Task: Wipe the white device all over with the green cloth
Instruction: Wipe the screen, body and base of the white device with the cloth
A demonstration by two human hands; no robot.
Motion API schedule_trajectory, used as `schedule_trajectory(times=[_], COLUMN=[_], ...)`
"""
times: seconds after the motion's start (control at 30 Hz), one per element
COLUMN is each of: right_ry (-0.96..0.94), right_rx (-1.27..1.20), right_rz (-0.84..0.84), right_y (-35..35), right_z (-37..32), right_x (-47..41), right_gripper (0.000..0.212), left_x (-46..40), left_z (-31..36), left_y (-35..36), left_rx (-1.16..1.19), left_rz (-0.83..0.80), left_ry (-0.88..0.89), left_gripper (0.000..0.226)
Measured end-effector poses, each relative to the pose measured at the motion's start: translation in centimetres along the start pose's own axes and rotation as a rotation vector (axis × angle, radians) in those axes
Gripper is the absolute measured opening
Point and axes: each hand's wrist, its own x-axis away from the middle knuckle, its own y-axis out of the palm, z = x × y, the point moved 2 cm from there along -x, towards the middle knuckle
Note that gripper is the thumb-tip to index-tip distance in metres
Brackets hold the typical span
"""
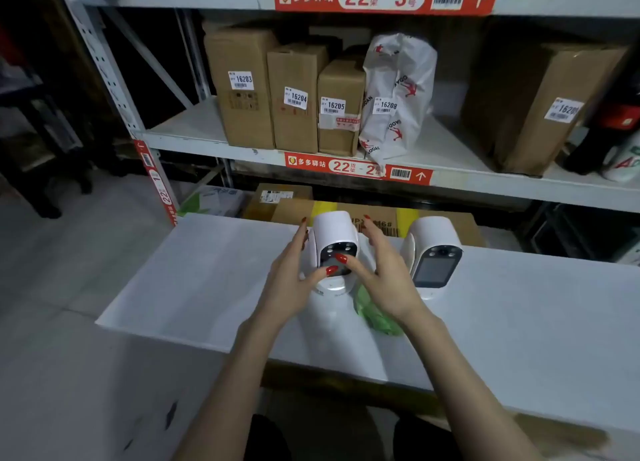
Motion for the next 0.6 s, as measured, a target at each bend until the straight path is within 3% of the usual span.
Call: schedule_trajectory(times=[0.23, 0.6], right_ry=[0.04, 0.026], right_rx=[-0.041, -0.227], right_rz=[-0.022, 0.051], right_y=[0.9, 1.1], right_z=[1.1, 0.0], right_x=[-0.3, -0.4], right_gripper=[0.064, 0.048], left_x=[-0.4, -0.4], left_z=[0.0, 0.0], left_y=[0.6, 0.4], left_rx=[0.189, 0.184], left_rz=[-0.047, -0.061], left_ry=[-0.03, -0.044], left_gripper=[0.078, 0.072])
